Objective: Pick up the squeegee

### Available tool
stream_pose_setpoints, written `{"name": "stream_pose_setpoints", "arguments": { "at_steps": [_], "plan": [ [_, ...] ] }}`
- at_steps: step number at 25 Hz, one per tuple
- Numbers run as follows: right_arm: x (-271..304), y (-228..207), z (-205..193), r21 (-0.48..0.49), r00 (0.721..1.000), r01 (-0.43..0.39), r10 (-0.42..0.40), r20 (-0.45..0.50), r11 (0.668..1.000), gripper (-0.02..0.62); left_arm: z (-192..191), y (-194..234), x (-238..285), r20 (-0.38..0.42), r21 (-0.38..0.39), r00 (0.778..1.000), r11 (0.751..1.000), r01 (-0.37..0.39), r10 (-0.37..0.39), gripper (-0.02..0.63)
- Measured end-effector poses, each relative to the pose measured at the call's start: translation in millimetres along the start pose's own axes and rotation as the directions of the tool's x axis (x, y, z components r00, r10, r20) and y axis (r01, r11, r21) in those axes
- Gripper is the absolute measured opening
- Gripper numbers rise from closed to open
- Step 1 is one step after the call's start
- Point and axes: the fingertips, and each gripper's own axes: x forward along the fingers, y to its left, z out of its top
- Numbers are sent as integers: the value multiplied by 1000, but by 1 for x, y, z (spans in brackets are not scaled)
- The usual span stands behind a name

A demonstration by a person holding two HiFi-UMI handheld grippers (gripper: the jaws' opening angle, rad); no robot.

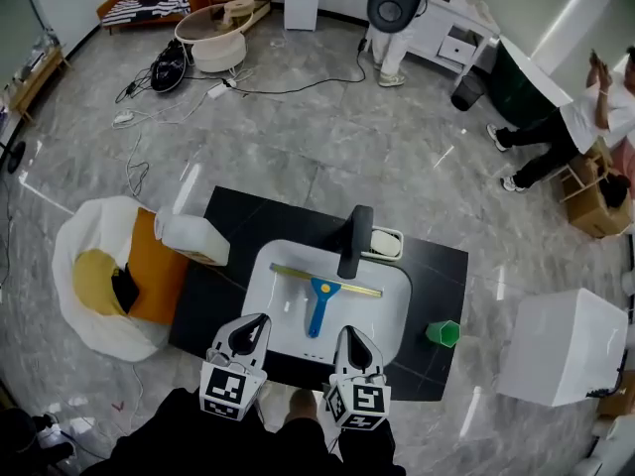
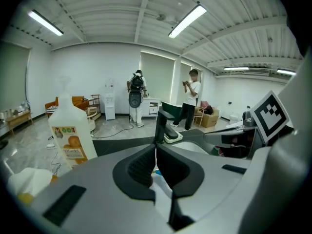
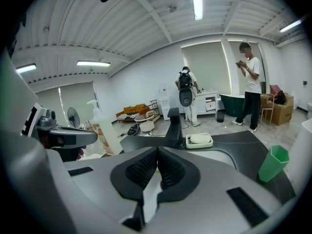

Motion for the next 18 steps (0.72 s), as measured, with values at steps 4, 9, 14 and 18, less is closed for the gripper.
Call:
{"name": "stream_pose_setpoints", "arguments": {
  "at_steps": [4, 9, 14, 18],
  "plan": [
    [32, -7, -23, 12, 997, -48, 49, -64, 999, 15, -17, 12, 26, -35, -32, 998, 999, -43, 42, 26],
    [63, -15, -47, 24, 988, -83, 85, -126, 996, 15, -40, 20, 48, -80, -66, 995, 996, -68, 63, 26],
    [92, -20, -71, 36, 977, -101, 106, -184, 994, 15, -63, 33, 67, -119, -94, 989, 991, -98, 87, 26],
    [112, -26, -90, 45, 967, -105, 112, -230, 994, 15, -77, 42, 81, -144, -111, 985, 987, -113, 97, 27]
  ]
}}
